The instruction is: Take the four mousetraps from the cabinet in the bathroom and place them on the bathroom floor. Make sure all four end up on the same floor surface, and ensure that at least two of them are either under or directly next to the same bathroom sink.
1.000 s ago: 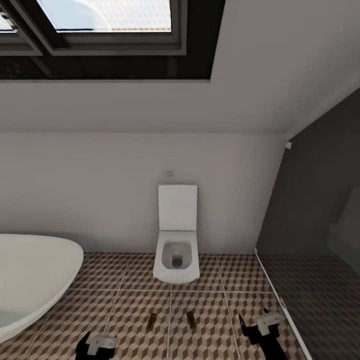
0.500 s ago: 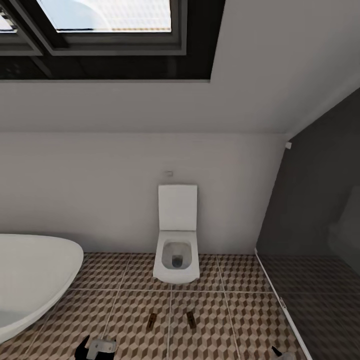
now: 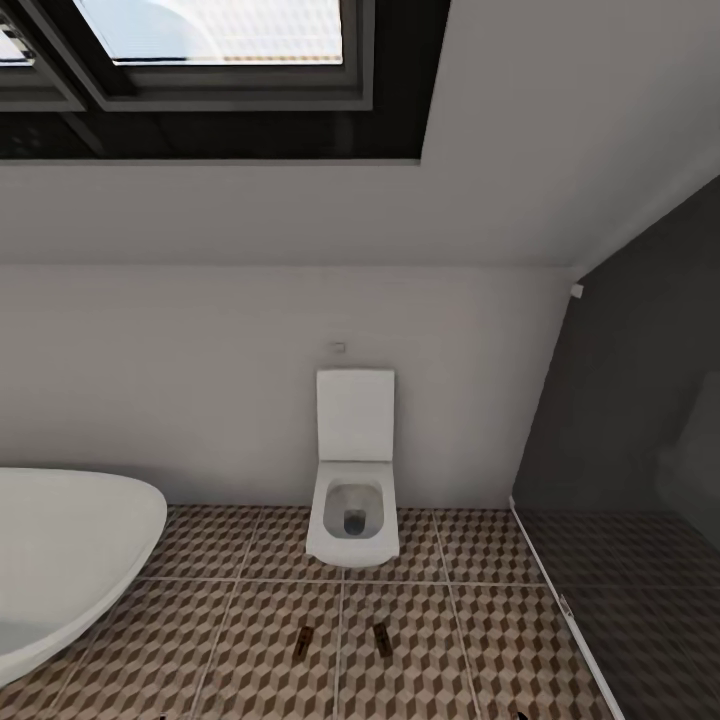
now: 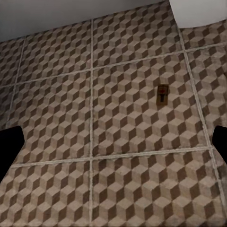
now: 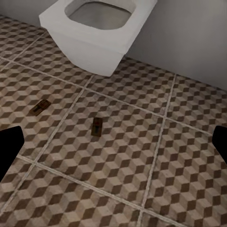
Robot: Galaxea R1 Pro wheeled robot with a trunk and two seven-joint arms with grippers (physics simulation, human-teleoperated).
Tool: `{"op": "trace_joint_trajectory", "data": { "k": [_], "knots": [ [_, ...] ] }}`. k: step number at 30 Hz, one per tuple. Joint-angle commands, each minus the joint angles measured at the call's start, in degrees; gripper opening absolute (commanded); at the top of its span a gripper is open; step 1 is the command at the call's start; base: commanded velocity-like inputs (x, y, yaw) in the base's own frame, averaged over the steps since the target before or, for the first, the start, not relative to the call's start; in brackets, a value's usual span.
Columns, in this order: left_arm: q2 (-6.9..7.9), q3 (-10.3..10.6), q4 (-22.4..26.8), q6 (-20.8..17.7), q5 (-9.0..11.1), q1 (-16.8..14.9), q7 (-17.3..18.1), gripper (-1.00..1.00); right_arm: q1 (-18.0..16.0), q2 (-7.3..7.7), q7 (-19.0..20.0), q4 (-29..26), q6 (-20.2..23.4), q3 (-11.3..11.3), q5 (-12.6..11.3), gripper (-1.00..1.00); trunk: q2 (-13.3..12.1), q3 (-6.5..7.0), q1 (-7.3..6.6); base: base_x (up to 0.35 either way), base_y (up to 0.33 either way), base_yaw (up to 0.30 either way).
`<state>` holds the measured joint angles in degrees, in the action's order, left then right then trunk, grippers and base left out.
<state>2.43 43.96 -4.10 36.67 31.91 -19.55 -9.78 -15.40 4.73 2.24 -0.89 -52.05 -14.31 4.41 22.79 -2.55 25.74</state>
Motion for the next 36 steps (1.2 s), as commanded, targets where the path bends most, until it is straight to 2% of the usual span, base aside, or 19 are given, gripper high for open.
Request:
{"op": "trace_joint_trajectory", "data": {
  "k": [1, 14, 18, 20, 24, 25, 29, 30, 36],
  "knots": [
    [-0.03, 0.49, -0.13, 0.14, -0.08, 0.49, -0.45, 1.0, -0.04, -0.06, 0.21, 0.01, -0.1, 0.51, 0.37, 1.0, 0.13, -0.12, 0.04, 0.0, 0.0, 0.0],
    [0.96, 0.32, -0.2, -0.22, 0.03, 8.46, -0.58, 1.0, 0.0, -0.41, 0.13, 0.0, 0.1, 0.52, 0.32, 1.0, 0.13, -0.12, 0.04, 0.0, 0.0, 0.0],
    [0.89, 0.2, -0.2, -1.44, 0.19, 10.59, -0.6, 1.0, 0.01, -0.42, 0.12, 0.01, 0.1, 0.57, 0.27, 1.0, 0.13, -0.12, 0.04, 0.0, 0.0, 0.0],
    [0.76, 0.12, -0.17, -2.89, 0.9, 11.19, -0.64, 1.0, -0.01, -0.42, 0.08, 0.01, 0.1, 0.59, 0.21, 1.0, 0.13, -0.12, 0.04, 0.0, 0.0, 0.0],
    [0.39, -0.69, -0.11, -4.97, 3.93, 11.56, -0.64, 1.0, 0.0, -0.42, 0.01, 0.01, 0.1, 0.59, -0.38, 1.0, 0.13, -0.12, 0.04, 0.0, 0.0, 0.0],
    [0.08, -1.48, -0.08, -5.64, 6.24, 11.65, -0.62, 1.0, -0.02, -0.42, -0.01, 0.01, 0.1, 0.61, -1.1, 1.0, 0.13, -0.12, 0.04, 0.0, 0.0, 0.0],
    [-0.36, -2.99, -0.07, -6.37, 10.84, 11.74, -0.65, 1.0, 0.0, -0.41, -0.17, 0.0, 0.15, 0.6, -3.72, 1.0, 0.13, -0.12, 0.04, 0.0, 0.0, 0.0],
    [-0.47, -3.41, -0.06, -6.55, 12.38, 11.77, -0.86, 1.0, 0.01, -0.4, -0.3, 0.0, 0.17, 0.6, -5.51, 1.0, 0.13, -0.12, 0.04, 0.0, 0.0, 0.0],
    [-0.64, -4.03, 0.13, -6.79, 14.44, 11.8, -2.31, 1.0, 0.01, -0.53, -0.54, -0.03, 1.57, 0.6, -10.38, 1.0, 0.13, -0.12, 0.04, 0.0, 0.0, 0.0]
  ]
}}
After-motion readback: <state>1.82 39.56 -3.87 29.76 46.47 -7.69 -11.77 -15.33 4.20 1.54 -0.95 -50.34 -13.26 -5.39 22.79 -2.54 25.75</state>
